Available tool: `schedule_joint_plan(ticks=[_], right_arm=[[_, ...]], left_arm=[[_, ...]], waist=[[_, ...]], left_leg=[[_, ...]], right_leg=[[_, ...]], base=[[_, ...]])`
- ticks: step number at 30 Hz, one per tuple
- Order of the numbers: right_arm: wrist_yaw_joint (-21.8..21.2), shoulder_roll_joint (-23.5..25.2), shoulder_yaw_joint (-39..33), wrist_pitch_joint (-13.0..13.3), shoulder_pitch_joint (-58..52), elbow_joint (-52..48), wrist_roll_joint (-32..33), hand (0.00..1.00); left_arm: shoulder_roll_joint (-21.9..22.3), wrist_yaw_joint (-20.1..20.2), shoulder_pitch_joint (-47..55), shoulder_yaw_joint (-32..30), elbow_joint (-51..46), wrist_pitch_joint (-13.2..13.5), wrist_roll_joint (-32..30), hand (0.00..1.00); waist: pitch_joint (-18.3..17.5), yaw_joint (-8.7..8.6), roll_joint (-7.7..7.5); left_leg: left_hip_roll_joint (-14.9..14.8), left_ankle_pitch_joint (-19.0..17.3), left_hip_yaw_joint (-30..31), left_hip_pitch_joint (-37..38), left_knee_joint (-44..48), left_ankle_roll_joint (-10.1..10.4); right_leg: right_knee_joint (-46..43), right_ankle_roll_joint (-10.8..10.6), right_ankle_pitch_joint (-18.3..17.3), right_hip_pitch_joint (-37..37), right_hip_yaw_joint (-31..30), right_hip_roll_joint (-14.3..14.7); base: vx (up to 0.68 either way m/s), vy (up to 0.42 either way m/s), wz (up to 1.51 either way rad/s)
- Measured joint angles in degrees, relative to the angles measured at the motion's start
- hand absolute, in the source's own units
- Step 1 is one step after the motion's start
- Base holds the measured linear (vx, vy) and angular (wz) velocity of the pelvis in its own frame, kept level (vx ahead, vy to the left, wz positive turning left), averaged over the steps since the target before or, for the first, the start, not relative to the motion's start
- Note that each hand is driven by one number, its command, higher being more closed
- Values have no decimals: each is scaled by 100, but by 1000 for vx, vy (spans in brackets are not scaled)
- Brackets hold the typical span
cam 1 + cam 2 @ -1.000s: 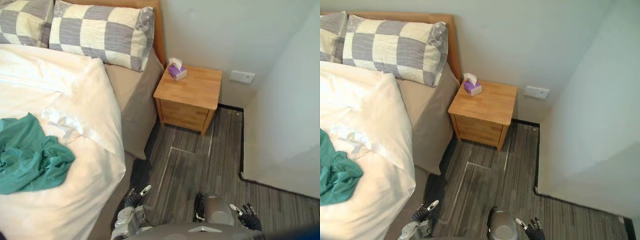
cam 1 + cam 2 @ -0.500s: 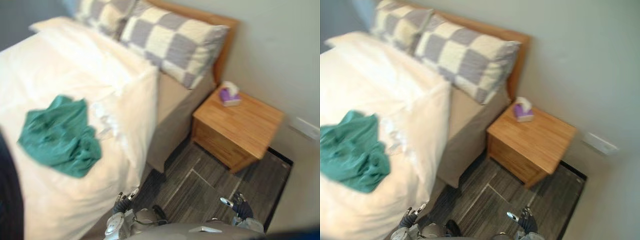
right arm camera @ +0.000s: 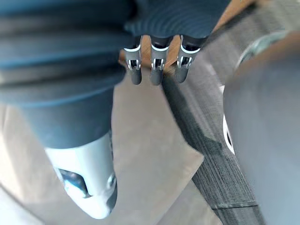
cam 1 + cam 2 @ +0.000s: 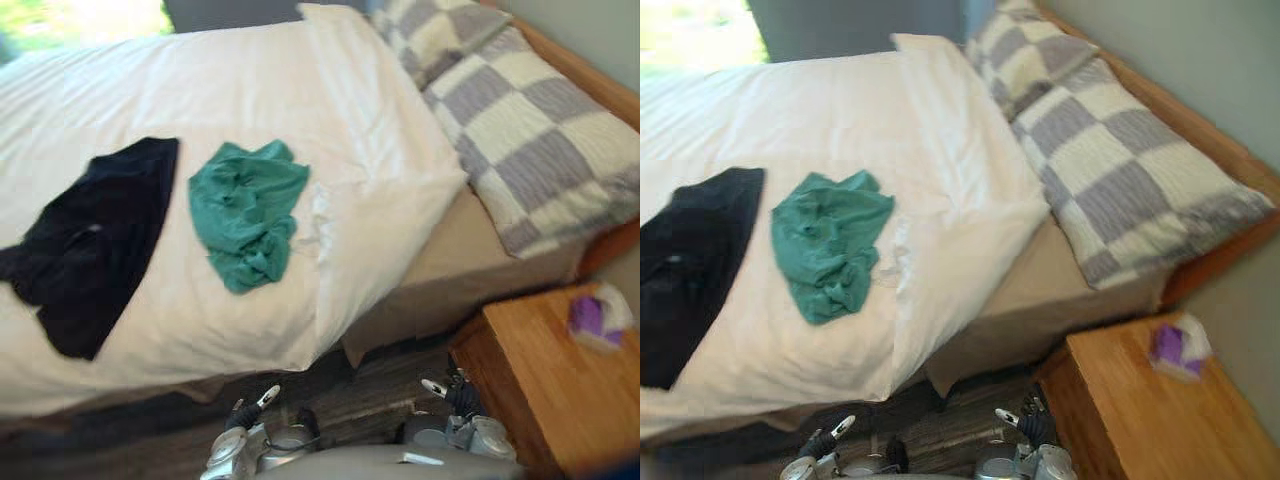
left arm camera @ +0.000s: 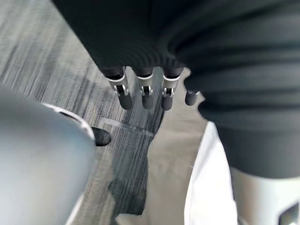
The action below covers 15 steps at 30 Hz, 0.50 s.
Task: Tidy the bed and pick cloth on bed and put in laundry
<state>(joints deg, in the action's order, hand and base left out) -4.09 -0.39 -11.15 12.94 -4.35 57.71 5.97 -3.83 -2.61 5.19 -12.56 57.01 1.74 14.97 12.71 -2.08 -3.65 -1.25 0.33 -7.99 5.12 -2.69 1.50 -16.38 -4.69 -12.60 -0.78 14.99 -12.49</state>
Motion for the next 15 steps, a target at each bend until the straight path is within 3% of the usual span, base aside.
schedule_joint_plan(ticks=[1,2,3,6,8,11,15], right_arm=[[10,-19,-2,-5,-1,4,24,0],[71,-104,7,-2,72,6,148,0],[90,-123,34,-2,99,36,182,0],[116,-105,56,-3,17,65,234,0],[146,-37,92,-11,33,84,352,0],[224,63,229,-95,129,88,922,0],[592,102,-53,-127,100,189,1670,0]], left_arm=[[30,9,19,-4,0,1,-17,0],[163,19,23,-106,-51,19,-125,0],[199,22,35,-110,-46,18,-126,0],[207,68,45,-101,-9,77,-328,0],[164,97,45,-114,-102,123,-323,0],[99,147,63,-111,-105,128,-322,0],[116,362,63,-362,49,268,-325,0]], waist=[[-46,25,68],[-32,105,282],[-26,139,347],[-66,70,282],[-70,174,197],[-136,217,82],[-144,152,98]], left_leg=[[-24,61,-31,-12,-53,35],[-131,247,-53,-29,-321,57],[-159,251,26,-37,-325,83],[-204,247,1,80,-293,95],[-294,217,-89,150,-292,143],[-383,222,-291,214,-290,154],[-356,228,-578,324,-291,163]], right_leg=[[26,-8,-23,15,24,9],[15,-33,-117,33,91,171],[26,23,-64,-34,184,203],[58,25,-37,-336,-24,331],[71,41,27,-408,-107,430],[302,85,288,-513,-344,535],[598,106,508,-666,-520,535]], base=[[206,-225,92],[162,-144,38],[207,-164,36],[218,-53,61],[157,-31,21],[101,2,-13],[33,39,-24]])
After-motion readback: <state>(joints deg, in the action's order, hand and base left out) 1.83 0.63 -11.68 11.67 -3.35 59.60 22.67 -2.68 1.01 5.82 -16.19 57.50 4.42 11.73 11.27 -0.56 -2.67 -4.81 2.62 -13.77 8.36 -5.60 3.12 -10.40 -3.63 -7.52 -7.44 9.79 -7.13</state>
